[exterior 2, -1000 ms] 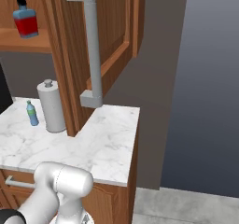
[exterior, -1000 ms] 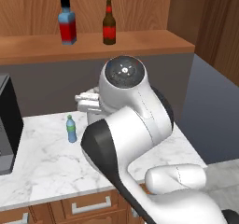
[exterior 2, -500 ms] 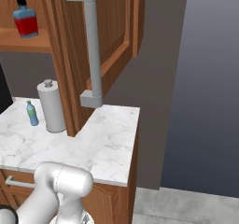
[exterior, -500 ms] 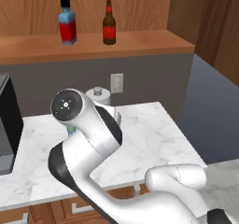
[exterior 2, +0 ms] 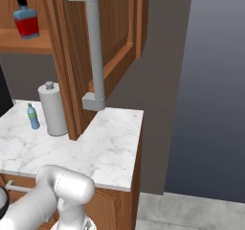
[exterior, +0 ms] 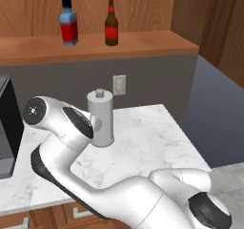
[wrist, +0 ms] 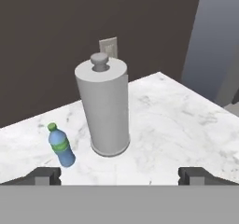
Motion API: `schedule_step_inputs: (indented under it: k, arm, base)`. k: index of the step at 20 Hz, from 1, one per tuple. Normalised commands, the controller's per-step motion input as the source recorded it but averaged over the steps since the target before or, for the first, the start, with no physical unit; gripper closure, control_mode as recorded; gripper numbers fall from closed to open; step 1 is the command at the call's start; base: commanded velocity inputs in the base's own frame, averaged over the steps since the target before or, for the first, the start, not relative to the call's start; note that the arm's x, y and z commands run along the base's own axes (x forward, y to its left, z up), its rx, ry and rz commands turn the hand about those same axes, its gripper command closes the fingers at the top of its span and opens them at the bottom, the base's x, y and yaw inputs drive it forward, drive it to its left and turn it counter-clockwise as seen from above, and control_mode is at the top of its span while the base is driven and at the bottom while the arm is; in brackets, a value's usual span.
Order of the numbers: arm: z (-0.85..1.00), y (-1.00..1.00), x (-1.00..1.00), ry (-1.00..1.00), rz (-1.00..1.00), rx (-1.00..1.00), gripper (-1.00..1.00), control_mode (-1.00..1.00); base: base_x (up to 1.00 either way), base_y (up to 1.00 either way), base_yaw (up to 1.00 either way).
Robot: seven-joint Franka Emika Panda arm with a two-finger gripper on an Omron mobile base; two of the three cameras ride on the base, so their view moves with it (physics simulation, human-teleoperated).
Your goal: Sort all alcoholic drinks to one cabinet, and non-alcoholic drinks to the other.
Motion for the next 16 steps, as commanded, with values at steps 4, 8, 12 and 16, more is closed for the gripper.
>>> schedule_step_inputs:
  k: [4, 8, 12, 16]
  arm:
    - [-0.25, 0.27, 0.53, 0.0, -0.16, 0.0, -1.0, -1.0]
    - [-0.37, 0.12, 0.6, 0.0, -0.15, 0.0, -1.0, -1.0]
    - [-0.37, 0.01, 0.5, 0.0, -0.13, 0.0, -1.0, -1.0]
    - [-0.41, 0.1, 0.39, 0.0, -0.11, 0.0, -1.0, -1.0]
  base:
    - [0.0, 0.0, 0.0]
    - [0.0, 0.0, 0.0]
    - [0.0, 0.0, 0.0]
    - [0.0, 0.0, 0.0]
